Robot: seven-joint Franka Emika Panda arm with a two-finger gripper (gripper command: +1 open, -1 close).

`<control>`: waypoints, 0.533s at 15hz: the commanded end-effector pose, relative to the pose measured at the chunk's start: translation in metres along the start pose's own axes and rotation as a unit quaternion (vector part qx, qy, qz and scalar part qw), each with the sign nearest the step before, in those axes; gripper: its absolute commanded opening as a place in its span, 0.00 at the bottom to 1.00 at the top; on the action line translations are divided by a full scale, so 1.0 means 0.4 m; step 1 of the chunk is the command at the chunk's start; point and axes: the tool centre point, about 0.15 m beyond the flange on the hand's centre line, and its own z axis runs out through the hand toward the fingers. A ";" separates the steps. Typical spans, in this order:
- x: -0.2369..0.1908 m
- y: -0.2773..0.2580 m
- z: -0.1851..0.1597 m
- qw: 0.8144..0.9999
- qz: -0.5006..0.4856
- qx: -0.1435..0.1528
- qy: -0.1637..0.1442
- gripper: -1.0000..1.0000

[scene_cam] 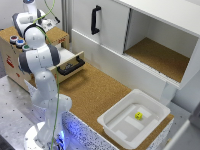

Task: Lift the purple block

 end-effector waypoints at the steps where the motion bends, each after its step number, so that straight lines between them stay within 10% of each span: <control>1: -0.108 0.040 -0.044 0.996 0.064 -0.019 -0.056 1.00; 8: -0.363 0.056 0.008 0.996 0.073 0.000 -0.042 1.00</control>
